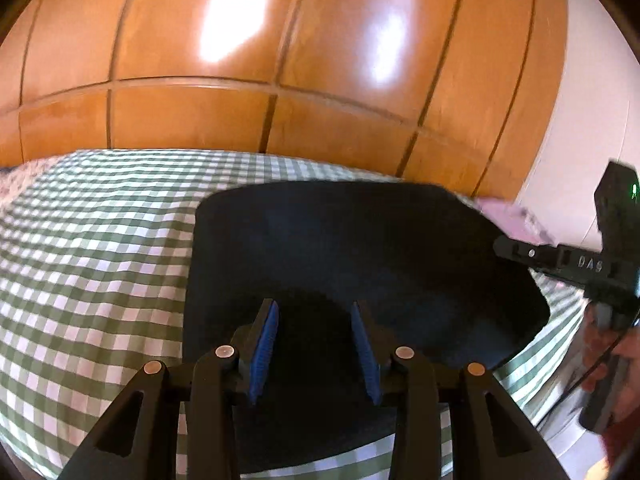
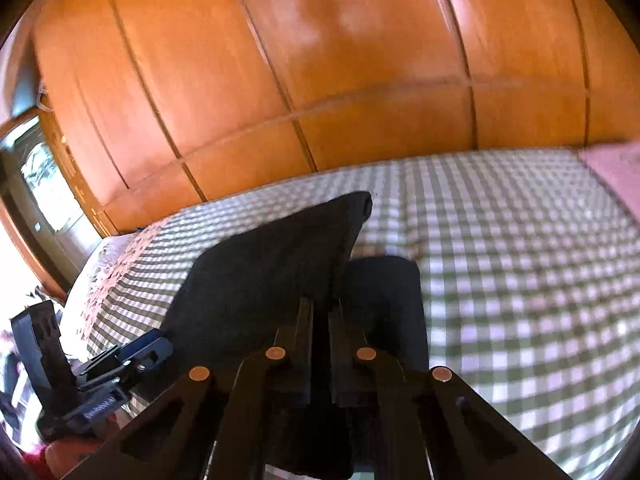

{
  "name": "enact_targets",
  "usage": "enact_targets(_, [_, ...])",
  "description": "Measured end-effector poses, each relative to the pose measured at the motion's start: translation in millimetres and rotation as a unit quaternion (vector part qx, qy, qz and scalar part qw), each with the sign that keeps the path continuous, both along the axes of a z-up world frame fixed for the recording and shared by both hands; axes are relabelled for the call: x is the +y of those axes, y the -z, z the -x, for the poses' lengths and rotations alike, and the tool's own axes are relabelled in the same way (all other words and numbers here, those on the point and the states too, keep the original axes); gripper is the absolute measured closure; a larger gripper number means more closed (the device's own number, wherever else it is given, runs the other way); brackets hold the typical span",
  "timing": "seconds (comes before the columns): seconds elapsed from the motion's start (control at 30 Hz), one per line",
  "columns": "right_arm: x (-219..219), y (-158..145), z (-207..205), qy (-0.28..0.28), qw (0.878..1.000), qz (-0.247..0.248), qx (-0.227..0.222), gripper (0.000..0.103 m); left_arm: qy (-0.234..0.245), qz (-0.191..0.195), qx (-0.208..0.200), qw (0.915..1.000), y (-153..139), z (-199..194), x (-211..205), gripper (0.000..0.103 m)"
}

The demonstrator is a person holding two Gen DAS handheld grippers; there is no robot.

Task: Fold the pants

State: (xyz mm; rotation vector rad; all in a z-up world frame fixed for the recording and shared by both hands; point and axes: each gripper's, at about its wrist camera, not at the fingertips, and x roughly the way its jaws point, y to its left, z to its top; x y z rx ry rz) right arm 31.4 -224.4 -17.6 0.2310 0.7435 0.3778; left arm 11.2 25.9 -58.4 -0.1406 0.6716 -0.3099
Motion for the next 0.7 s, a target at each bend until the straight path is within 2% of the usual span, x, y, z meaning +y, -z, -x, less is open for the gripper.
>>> enact_targets(0.1, [-9.4, 24.2, -4.5, 0.018, 0.999, -0.004, 0.030, 0.097, 0.013, -0.041, -0.011, 0.9990, 3.7, 1.2, -11.8, 0.065])
enact_targets(0.23, [-19.0, 37.1, -3.0, 0.038, 0.998, -0.017, 0.046, 0.097, 0.030, -0.055, -0.018, 0.9979, 0.1, 5.3, -21.2, 0.065])
enact_targets(0.3, [-20.9, 29.0, 0.2, 0.038, 0.998, -0.026, 0.035, 0.097, 0.034, -0.041, -0.016, 0.9985, -3.5, 3.8, -20.4, 0.065])
enact_targets(0.37, [-19.3, 18.6, 5.9, 0.042, 0.999, -0.003, 0.018, 0.098, 0.035, -0.018, -0.010, 0.9992, -5.9, 1.1, -18.7, 0.065])
enact_targets(0.43, [-19.0, 11.8, 9.2, 0.048, 0.999, 0.023, 0.004, 0.102, 0.039, -0.013, -0.001, 0.9992, -2.2, -3.5, -21.4, 0.065])
enact_targets(0.5, [-21.2, 17.4, 7.4, 0.045, 0.998, 0.029, 0.011, 0.102, 0.045, -0.035, 0.008, 0.9983, 6.8, -7.2, -30.4, 0.065])
enact_targets(0.53, [-20.9, 24.0, 5.8, 0.044, 0.998, 0.031, 0.020, 0.102, 0.055, -0.058, 0.011, 0.9967, 12.4, -8.3, -38.5, 0.065])
enact_targets(0.6, [-14.1, 39.7, 2.7, 0.038, 0.997, 0.055, 0.038, 0.102, 0.068, -0.093, -0.013, 0.9933, 16.0, -3.7, -49.4, 0.065])
enact_targets(0.67, [-13.5, 42.1, 2.3, 0.048, 0.997, 0.055, 0.037, 0.101, 0.074, -0.104, -0.017, 0.9916, 15.9, -3.3, -51.5, 0.065])
enact_targets(0.7, [-14.5, 40.7, 2.3, 0.049, 0.997, 0.049, 0.039, 0.101, 0.080, -0.091, -0.007, 0.9925, 12.1, -4.9, -47.6, 0.065])
